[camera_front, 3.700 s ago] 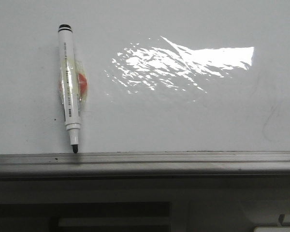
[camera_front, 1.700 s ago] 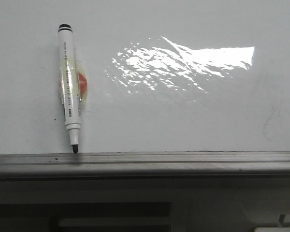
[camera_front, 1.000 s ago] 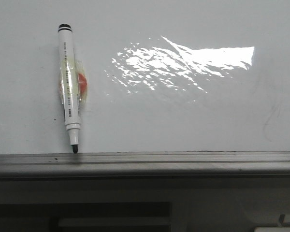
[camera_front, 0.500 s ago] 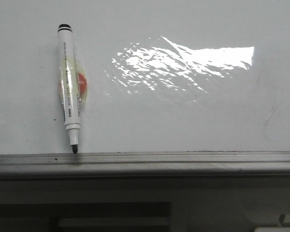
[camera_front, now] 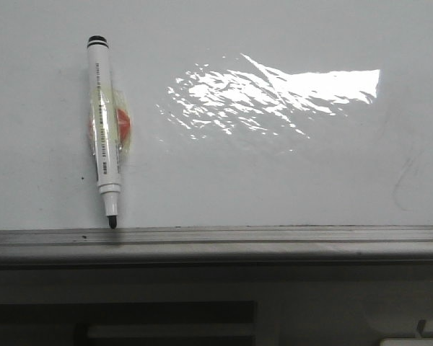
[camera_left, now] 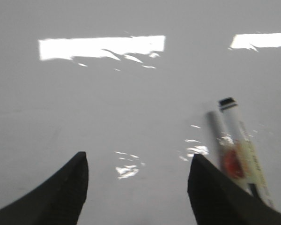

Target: Write number 9 on whiteboard

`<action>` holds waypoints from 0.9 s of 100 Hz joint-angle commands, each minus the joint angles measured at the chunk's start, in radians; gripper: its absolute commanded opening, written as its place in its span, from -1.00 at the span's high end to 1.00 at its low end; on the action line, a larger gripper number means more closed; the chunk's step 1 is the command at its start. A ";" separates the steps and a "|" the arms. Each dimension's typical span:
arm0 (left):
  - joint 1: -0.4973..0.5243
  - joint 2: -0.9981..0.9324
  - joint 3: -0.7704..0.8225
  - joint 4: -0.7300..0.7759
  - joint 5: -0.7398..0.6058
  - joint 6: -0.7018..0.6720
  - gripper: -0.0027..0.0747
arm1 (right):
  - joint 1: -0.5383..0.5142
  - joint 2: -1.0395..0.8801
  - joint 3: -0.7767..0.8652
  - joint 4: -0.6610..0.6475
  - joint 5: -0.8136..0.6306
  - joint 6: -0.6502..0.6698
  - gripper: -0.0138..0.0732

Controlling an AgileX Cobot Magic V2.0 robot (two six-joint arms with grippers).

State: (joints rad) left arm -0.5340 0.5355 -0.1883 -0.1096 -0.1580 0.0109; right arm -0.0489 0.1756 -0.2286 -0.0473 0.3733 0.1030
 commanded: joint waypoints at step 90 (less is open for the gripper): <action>-0.543 0.588 -0.114 -0.418 -0.456 -0.011 -0.17 | 0.001 0.022 -0.035 -0.005 -0.071 0.005 0.82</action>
State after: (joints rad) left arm -1.0695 1.1299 -0.2737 -0.5288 -0.5421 0.0064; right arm -0.0489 0.1756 -0.2286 -0.0473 0.3733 0.1068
